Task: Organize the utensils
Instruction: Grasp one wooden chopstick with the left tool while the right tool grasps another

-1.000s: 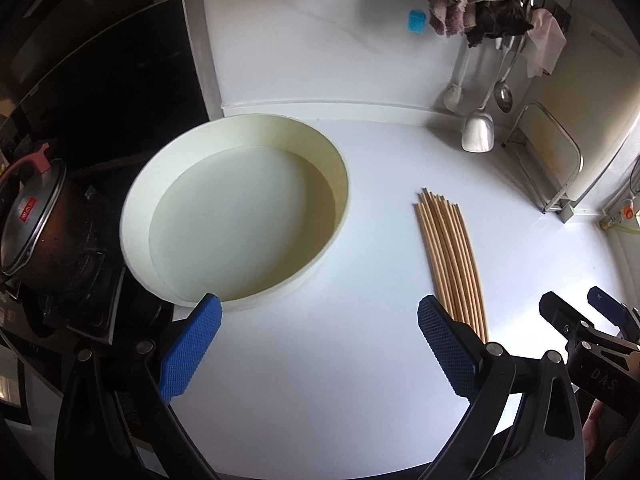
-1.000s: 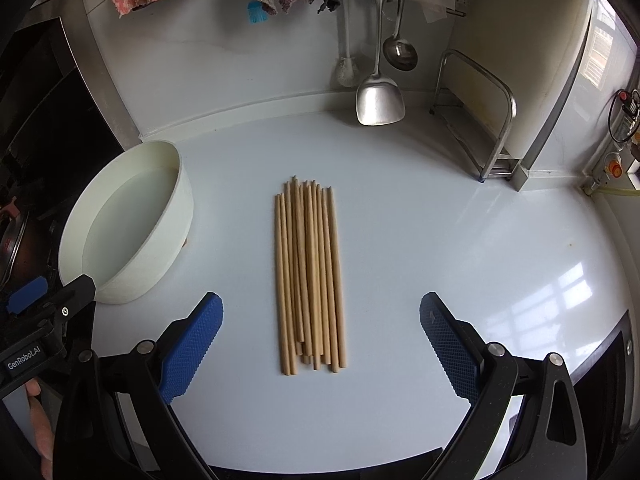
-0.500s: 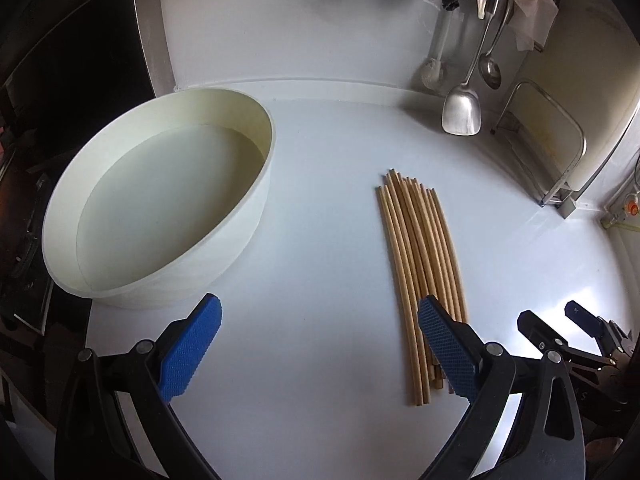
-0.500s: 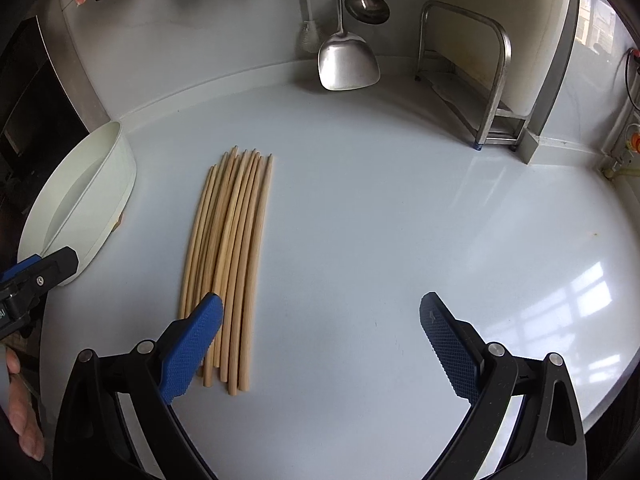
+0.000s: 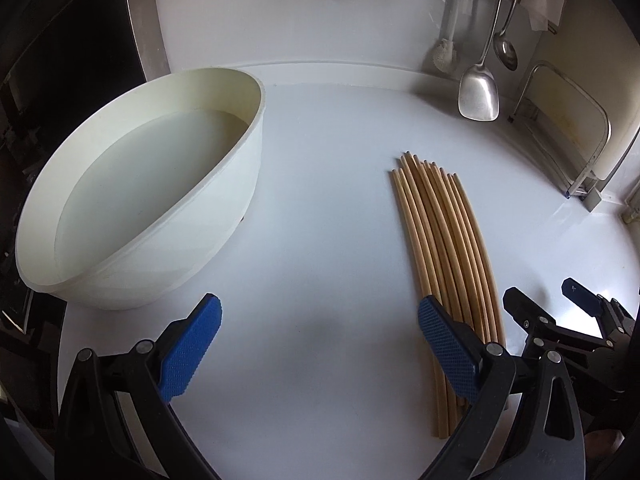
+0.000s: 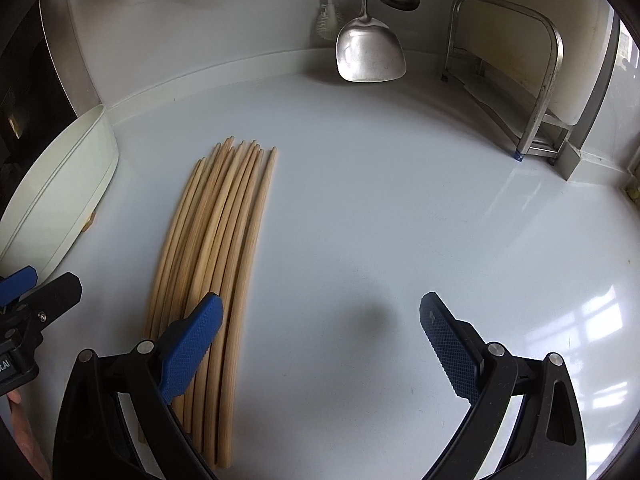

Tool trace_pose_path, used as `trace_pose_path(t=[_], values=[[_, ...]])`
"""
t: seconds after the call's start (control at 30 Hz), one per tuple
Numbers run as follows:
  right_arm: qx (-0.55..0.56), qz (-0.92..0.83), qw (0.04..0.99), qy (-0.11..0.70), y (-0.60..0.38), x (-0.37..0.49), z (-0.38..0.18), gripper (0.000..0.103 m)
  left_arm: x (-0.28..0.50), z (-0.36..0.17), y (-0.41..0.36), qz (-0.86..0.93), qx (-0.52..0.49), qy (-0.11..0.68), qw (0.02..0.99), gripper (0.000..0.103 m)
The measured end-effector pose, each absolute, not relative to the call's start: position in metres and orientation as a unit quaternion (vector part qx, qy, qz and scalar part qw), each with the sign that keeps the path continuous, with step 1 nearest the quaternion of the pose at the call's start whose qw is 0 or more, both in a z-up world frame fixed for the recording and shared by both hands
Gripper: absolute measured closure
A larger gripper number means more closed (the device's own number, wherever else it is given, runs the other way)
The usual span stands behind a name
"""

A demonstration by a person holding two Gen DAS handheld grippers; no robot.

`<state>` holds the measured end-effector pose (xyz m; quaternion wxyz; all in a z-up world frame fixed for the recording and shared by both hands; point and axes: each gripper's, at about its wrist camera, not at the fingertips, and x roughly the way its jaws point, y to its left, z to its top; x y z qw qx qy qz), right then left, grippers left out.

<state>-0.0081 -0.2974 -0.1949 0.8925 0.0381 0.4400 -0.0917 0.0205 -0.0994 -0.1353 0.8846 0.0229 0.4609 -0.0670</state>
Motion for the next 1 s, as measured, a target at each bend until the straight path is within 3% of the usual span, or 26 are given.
trace_pose_path(t=[0.5,1.0], values=[[-0.017,-0.103,0.889,0.445,-0.291,-0.006,-0.205,0.009,0.024,-0.148,-0.111,-0.07,0.027,0.467,0.881,0.006],[-0.006,-0.105,0.892,0.439,-0.32,-0.003,-0.203,0.009,0.031,-0.166,-0.134,-0.07,0.028,0.49,0.869,0.006]])
